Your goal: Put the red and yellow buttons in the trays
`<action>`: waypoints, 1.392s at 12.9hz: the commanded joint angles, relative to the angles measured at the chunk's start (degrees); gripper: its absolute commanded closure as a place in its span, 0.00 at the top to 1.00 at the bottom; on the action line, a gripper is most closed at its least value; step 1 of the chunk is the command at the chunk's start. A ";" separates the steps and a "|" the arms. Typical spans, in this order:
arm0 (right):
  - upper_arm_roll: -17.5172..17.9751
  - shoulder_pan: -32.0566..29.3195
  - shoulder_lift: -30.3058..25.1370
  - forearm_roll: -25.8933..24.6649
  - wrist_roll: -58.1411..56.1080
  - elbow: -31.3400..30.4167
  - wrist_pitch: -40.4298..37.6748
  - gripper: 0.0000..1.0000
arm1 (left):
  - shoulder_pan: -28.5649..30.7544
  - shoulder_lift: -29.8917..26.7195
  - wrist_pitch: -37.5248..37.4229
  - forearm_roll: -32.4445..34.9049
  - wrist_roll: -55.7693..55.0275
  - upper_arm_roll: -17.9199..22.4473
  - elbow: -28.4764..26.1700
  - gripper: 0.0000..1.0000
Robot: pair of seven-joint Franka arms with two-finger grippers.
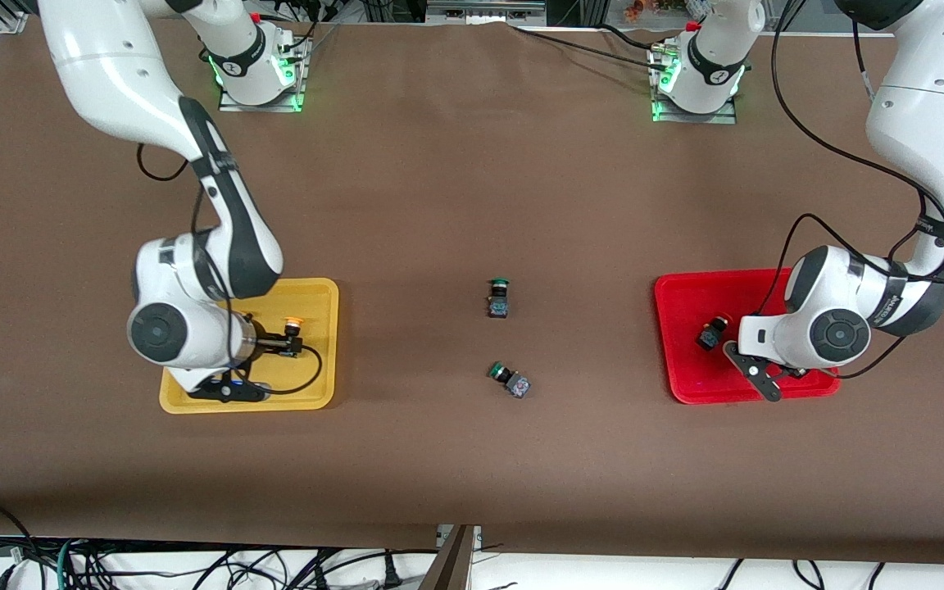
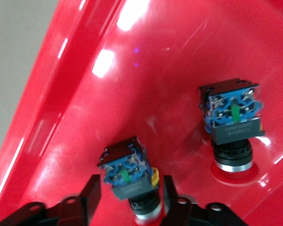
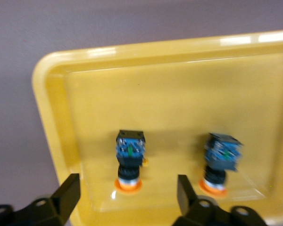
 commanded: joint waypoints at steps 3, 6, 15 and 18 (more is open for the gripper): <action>-0.02 -5.62 -8.79 0.38 -10.05 1.78 -12.15 1.00 | 0.32 -5.96 -7.57 -0.16 -1.39 -4.96 0.61 1.00; -0.19 -7.05 -12.74 0.12 -12.36 3.63 -19.54 1.00 | 0.41 -14.13 -18.31 -8.40 -11.84 -8.93 0.97 1.00; 0.16 -9.33 -32.78 -0.67 -11.92 -6.65 -21.75 1.00 | 0.15 -33.49 -23.93 -23.20 -29.44 -10.17 6.05 1.00; 0.16 -10.04 -36.21 -0.94 -12.18 -6.30 -21.84 1.00 | 0.50 -32.61 -24.92 -23.29 -31.02 -9.56 8.69 1.00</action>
